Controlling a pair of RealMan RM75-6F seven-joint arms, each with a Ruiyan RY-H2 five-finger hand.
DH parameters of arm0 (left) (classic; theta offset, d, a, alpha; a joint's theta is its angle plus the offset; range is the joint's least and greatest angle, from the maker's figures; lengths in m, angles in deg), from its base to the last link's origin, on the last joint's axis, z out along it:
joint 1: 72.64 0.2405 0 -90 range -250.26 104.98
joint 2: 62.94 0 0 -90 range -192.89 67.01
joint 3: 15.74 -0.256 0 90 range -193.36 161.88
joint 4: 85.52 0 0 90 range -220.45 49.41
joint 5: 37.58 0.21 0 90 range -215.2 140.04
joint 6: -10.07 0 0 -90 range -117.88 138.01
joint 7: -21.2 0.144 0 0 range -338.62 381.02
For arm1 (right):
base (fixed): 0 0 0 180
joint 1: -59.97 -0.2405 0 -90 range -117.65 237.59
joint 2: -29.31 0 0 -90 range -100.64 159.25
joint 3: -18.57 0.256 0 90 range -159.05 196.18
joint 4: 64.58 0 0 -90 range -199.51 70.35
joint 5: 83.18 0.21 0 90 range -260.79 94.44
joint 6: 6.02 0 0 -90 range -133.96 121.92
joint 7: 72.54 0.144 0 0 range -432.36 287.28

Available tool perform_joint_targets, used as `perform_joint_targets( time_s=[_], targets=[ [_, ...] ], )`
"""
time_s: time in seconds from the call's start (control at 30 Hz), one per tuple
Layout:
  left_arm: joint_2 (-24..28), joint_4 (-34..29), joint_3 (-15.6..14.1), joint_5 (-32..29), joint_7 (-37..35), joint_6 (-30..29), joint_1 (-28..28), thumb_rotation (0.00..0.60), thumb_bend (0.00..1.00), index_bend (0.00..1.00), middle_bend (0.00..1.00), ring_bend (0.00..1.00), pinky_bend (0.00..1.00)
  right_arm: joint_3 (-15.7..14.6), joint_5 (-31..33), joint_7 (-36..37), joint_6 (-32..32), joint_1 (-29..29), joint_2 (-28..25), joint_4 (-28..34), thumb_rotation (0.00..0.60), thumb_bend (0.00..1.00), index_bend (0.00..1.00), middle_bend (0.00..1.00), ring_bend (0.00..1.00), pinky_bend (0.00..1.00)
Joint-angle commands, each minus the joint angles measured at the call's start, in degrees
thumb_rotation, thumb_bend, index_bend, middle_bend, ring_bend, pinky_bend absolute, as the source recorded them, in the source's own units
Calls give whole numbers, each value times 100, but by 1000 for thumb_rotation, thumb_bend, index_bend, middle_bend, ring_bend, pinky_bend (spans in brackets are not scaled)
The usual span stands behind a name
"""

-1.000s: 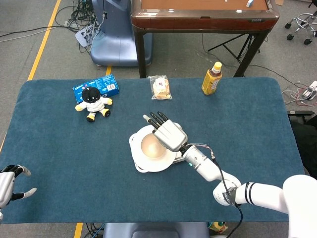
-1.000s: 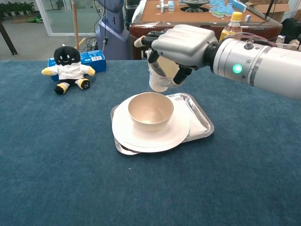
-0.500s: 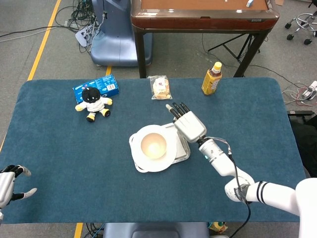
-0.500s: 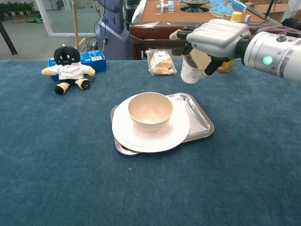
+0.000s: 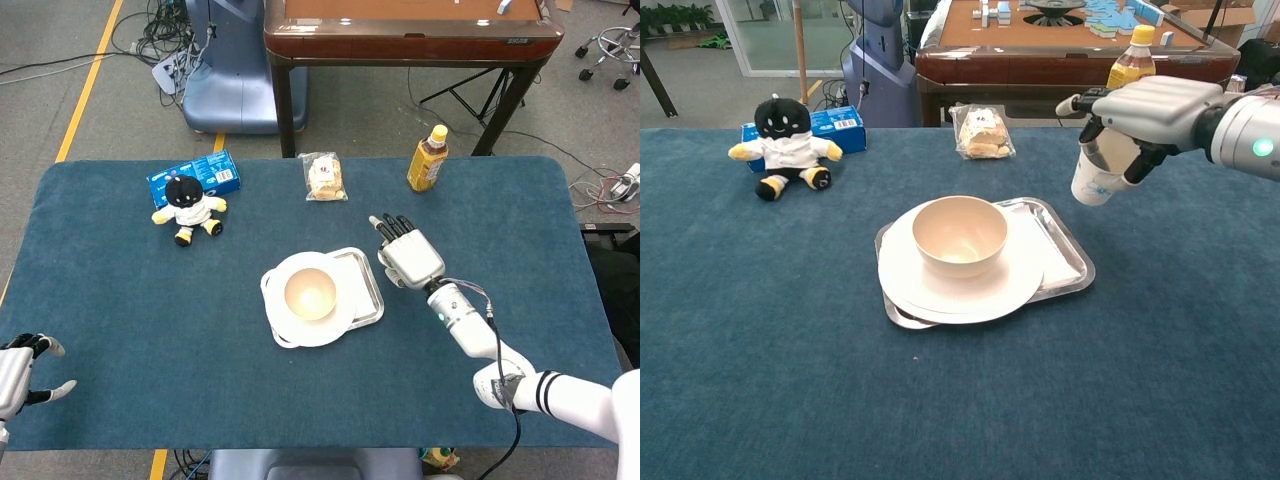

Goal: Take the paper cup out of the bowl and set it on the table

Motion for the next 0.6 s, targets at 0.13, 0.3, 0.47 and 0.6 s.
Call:
perform_joint_targets(
  time_s=[0.13, 0.3, 0.47, 0.6],
  targets=[
    [11, 0, 5, -7, -27, -5, 3, 600, 17, 471, 414, 284, 385, -49, 106, 131, 167, 28, 130, -175, 600, 471, 643, 68, 0, 108],
    [17, -2, 8, -10, -37, -5, 3, 600, 17, 471, 414, 284, 385, -58, 117, 214, 244, 17, 226, -281, 600, 472, 644, 68, 0, 108],
    [30, -15, 10, -2, -56, -24, 11, 600, 17, 471, 414, 284, 385, -79, 38, 290, 255, 10, 322, -342, 600, 471, 643, 68, 0, 108],
    [40, -24, 12, 6, -62, -39, 16, 600, 16, 471, 414, 284, 385, -85, 33, 310, 279, 11, 342, -362, 600, 470, 643, 68, 0, 108]
  ],
)
